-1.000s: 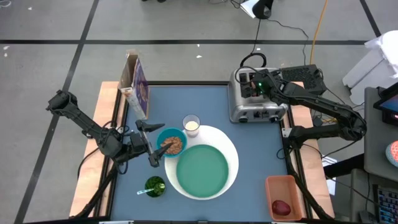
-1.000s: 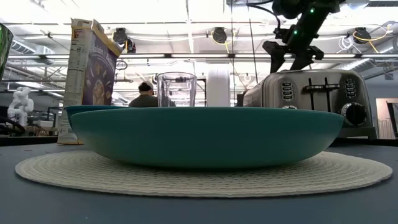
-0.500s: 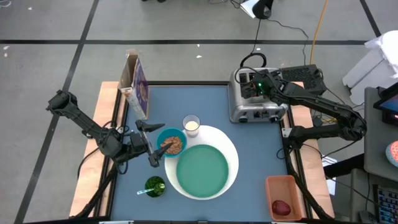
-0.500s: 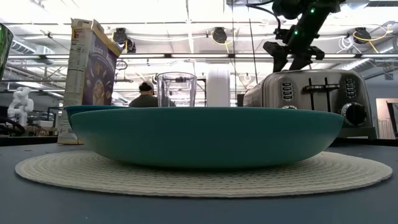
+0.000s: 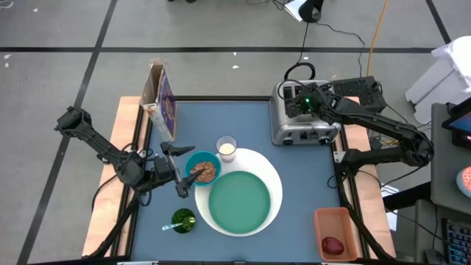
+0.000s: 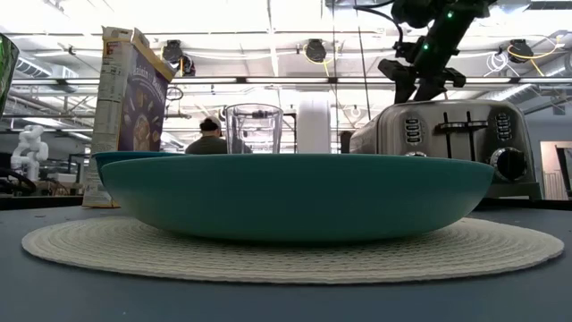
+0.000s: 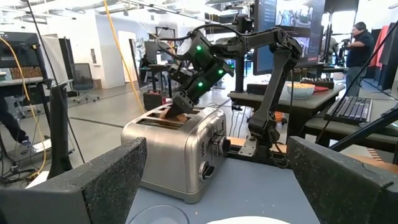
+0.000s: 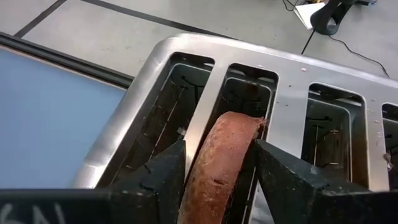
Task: Arrange a breakfast setting
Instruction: Put the bagel on the green plate
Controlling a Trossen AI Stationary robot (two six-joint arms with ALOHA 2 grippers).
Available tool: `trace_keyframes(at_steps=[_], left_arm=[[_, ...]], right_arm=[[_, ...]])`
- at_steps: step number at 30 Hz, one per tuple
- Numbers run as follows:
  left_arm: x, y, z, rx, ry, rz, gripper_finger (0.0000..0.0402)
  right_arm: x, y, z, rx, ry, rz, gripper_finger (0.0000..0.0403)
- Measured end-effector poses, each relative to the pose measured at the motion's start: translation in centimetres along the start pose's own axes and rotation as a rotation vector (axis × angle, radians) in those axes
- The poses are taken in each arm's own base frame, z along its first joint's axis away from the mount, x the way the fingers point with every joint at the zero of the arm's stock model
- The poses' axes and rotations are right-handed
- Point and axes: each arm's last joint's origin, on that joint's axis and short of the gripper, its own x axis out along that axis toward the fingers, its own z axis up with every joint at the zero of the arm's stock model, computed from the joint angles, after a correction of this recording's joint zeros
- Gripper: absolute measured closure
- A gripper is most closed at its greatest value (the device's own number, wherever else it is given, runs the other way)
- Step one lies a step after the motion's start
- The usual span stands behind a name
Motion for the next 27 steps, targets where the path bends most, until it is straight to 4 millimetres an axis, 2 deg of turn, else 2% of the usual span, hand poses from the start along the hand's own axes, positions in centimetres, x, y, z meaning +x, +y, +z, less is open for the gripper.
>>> trace_keyframes(at_steps=[19,27], left_arm=[[0.0,0.01,0.01,0.0,0.0,0.0,0.0009],[0.0,0.01,0.01,0.0,0.0,0.0,0.0009]], right_arm=[[0.01,-0.05,-0.1,-0.003,0.007,-0.007,0.0317],[-0.04,-0.03,-0.02,0.0,-0.001,-0.002,0.0327]])
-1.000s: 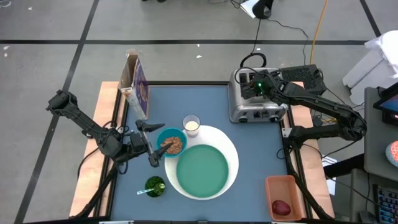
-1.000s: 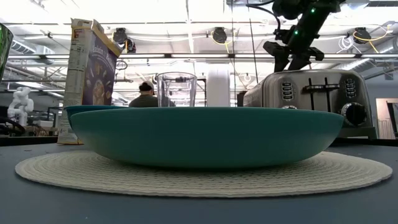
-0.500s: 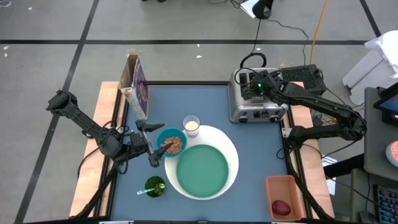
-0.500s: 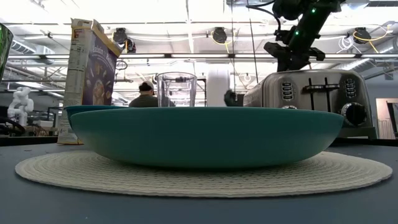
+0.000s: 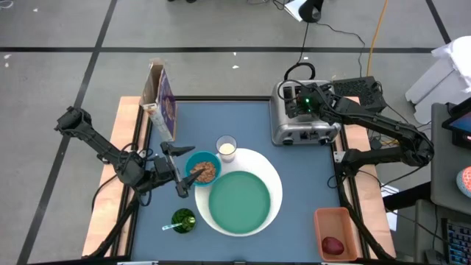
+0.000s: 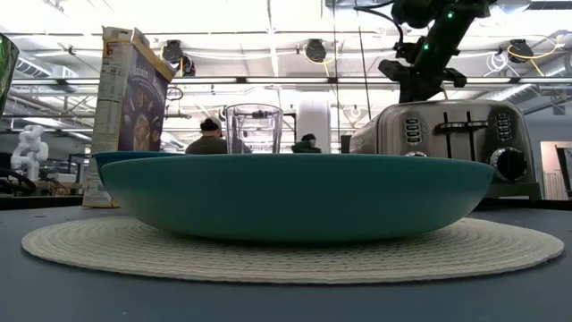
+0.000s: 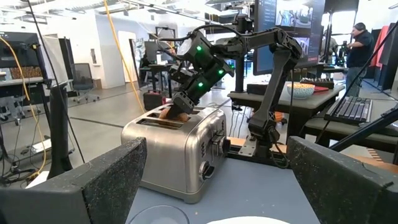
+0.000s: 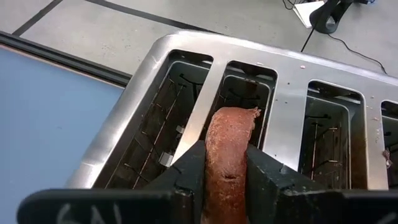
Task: Arrange a breakfast setting
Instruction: Put the bagel on the green plate
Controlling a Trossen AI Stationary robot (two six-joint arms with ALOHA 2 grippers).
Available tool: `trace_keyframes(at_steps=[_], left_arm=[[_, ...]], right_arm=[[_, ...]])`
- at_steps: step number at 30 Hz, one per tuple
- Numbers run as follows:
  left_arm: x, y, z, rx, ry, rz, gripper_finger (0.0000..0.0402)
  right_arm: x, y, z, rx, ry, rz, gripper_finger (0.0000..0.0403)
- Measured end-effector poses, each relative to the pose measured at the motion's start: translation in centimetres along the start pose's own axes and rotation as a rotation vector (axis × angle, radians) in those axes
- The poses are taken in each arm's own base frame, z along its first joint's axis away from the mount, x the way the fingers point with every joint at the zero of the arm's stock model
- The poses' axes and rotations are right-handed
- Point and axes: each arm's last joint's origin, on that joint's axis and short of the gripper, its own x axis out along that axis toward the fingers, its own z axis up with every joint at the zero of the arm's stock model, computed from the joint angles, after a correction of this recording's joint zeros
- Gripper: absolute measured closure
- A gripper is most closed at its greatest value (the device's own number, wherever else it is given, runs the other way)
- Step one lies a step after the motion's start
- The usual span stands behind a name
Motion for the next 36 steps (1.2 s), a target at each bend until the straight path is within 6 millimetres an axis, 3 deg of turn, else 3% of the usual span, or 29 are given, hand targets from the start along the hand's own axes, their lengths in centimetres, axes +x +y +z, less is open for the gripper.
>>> trace_keyframes(at_steps=[8,20,27,36], left_arm=[[0.0,0.0,0.0,0.0,0.0,0.0,0.0009],[0.0,0.0,0.0,0.0,0.0,0.0,0.0009],[0.0,0.0,0.0,0.0,0.0,0.0,0.0009],[0.0,0.0,0.0,0.0,0.0,0.0,0.0009]], right_arm=[[-1.1,-0.2,1.0,0.026,-0.111,0.047,0.0329],[-4.3,-1.5,2.1,0.1,-0.276,0.136,0.033],[-6.2,-1.2,2.8,0.096,-0.34,0.405,0.033],[-8.0,1.5,1.8,0.008,-0.319,0.666,0.033]])
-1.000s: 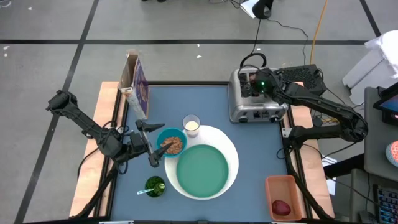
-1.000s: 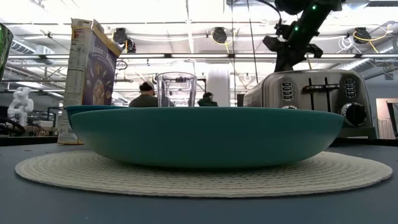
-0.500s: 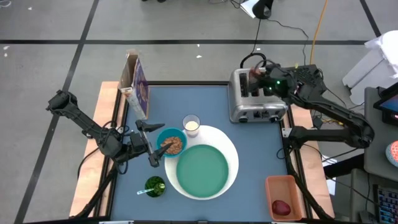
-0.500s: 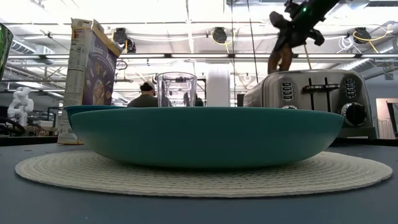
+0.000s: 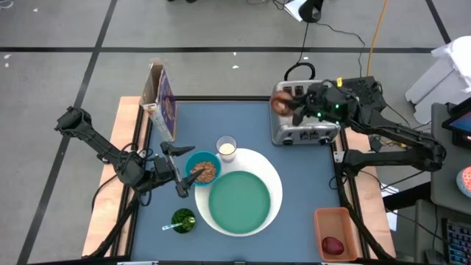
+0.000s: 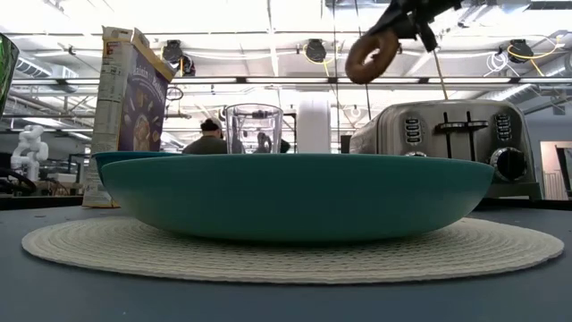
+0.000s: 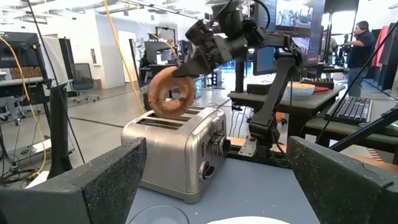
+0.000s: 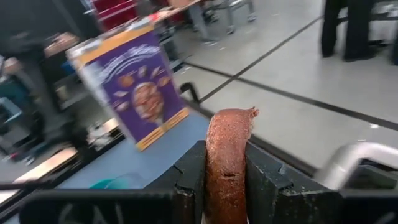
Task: Arrange a breakfast setting
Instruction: Put the bagel on the green plate
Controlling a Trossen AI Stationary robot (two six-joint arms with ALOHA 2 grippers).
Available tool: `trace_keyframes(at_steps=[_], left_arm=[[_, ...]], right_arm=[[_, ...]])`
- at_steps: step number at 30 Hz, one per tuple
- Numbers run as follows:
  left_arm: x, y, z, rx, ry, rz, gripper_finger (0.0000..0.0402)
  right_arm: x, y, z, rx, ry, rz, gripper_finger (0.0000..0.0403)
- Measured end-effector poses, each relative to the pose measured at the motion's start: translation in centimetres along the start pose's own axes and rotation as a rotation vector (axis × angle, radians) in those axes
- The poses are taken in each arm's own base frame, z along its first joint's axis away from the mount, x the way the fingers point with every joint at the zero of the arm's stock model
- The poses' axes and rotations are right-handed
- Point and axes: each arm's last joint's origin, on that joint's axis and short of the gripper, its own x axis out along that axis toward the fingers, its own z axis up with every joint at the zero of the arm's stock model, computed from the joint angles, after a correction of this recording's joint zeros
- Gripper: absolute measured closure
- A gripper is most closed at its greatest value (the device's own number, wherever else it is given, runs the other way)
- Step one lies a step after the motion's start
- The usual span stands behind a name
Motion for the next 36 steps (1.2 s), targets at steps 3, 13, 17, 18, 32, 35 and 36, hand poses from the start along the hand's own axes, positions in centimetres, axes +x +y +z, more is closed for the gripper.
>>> trace_keyframes(at_steps=[3,13,17,18,32,35,36], left_arm=[[0.0,0.0,0.0,0.0,0.0,0.0,0.0009],[0.0,0.0,0.0,-0.019,0.0,0.0,0.0009],[0.0,0.0,0.0,-0.035,0.001,-0.001,0.0009],[0.0,0.0,0.0,-0.038,0.001,-0.001,0.0009],[0.0,0.0,0.0,-0.042,0.002,-0.001,0.0009],[0.0,0.0,0.0,-0.042,0.002,-0.001,0.0009],[0.0,0.0,0.0,-0.043,0.002,-0.001,0.0009]], right_arm=[[0.3,1.4,-0.6,-0.021,0.03,0.062,0.033],[1.6,9.0,-4.0,-0.16,0.082,0.411,0.033],[1.5,12.5,-6.5,-0.281,0.109,0.545,0.033],[1.5,13.2,-7.2,-0.322,0.116,0.57,0.033],[3.7,17.5,-15.2,-0.652,0.26,0.673,0.033],[4.1,17.9,-16.7,-0.716,0.289,0.682,0.033],[4.3,18.1,-17.2,-0.736,0.299,0.685,0.033]])
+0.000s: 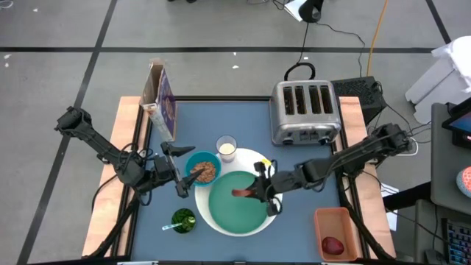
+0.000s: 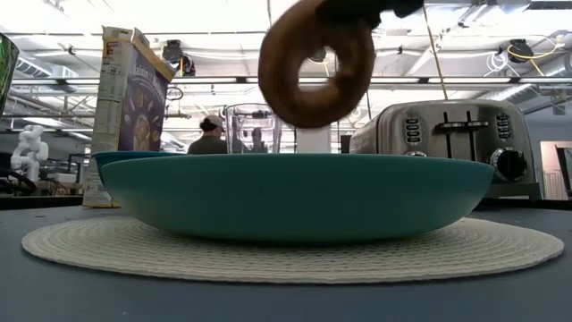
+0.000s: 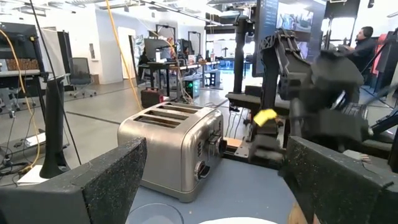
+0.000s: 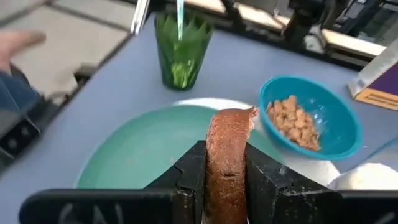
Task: Arrange a breakfast setting
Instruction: Put the bagel on the green plate
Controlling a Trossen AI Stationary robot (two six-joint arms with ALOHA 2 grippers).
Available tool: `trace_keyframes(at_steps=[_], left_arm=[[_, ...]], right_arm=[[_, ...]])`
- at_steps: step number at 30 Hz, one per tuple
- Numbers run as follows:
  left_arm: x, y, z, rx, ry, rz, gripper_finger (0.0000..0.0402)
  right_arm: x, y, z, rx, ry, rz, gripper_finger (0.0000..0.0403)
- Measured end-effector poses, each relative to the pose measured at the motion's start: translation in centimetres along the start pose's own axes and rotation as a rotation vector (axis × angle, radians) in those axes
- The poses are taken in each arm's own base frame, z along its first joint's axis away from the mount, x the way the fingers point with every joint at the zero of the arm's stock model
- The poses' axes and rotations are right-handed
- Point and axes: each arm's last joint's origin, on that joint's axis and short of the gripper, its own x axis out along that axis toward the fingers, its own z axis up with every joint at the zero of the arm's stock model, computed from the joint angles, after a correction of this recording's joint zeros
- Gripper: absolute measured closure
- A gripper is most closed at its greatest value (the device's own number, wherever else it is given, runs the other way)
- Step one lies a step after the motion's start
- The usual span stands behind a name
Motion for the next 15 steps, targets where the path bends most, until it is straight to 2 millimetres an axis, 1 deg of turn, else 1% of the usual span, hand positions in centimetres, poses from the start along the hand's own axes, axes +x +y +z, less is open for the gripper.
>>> trace_keyframes(at_steps=[6,15], left_arm=[[0.0,0.0,0.0,0.001,0.0,0.0,0.0009],[0.0,0.0,0.0,0.004,0.002,-0.001,0.0009]], right_arm=[[1.6,1.0,-1.2,-0.109,0.058,0.028,0.033],[3.7,1.4,-3.0,-0.117,0.136,0.034,0.033]])
